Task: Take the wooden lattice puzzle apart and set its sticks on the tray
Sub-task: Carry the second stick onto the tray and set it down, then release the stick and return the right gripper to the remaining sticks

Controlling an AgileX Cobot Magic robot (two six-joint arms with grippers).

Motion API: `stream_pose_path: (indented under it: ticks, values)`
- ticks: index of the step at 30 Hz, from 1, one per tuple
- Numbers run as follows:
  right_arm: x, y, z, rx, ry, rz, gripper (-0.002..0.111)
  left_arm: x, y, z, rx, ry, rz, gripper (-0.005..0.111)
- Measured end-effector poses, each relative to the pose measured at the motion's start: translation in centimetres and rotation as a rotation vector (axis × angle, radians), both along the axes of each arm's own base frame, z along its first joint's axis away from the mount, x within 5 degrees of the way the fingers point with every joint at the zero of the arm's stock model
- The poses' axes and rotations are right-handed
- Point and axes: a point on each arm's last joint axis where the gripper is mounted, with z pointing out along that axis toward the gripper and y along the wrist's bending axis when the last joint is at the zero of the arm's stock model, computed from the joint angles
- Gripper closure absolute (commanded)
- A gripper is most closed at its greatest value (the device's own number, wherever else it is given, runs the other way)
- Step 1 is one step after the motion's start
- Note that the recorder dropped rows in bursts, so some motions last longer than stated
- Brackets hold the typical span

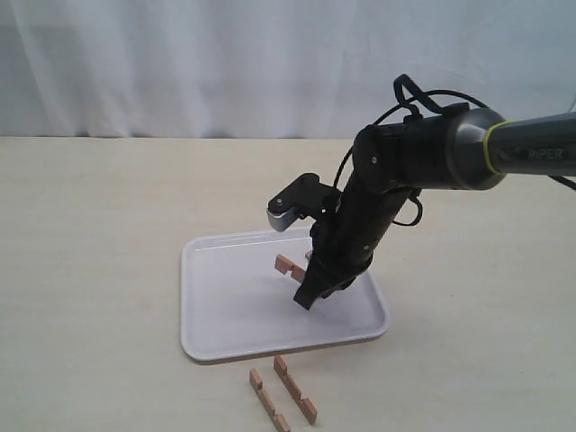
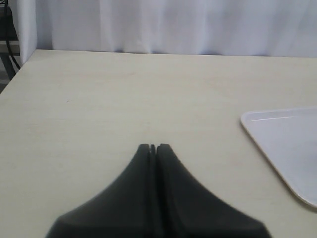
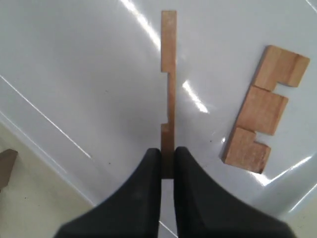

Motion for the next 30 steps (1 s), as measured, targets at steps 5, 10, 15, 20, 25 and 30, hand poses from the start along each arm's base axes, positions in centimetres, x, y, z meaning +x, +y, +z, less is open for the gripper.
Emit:
stream_pose_path:
  ticks: [5, 10, 15, 20, 25, 30]
  values:
    - [0.0, -0.2, -0.1, 0.005, 0.012, -0.043, 0.103, 0.0, 0.0, 0.0, 0.000, 0.000, 0.000, 0.107]
    - [0.3, -0.9, -0.1, 0.008, 0.018, -0.083, 0.085, 0.0, 0.0, 0.0, 0.000, 0.000, 0.000, 0.107]
    - [0.5, -1.4, -0.1, 0.002, 0.011, -0.110, 0.062, 0.0, 0.0, 0.0, 0.000, 0.000, 0.000, 0.107]
    - [0.6, -1.5, 1.1, 0.011, -0.034, -0.127, 0.057, 0.0, 0.0, 0.0, 0.000, 0.000, 0.000, 0.107]
    - [0.2, -1.6, 3.6, 0.031, -0.079, -0.132, 0.057, 0.0, 0.0, 0.0, 0.000, 0.000, 0.000, 0.107]
    - [-1.6, -1.9, 5.2, 0.013, 0.017, -0.153, 0.057, 0.0, 0.0, 0.0, 0.000, 0.000, 0.000, 0.107]
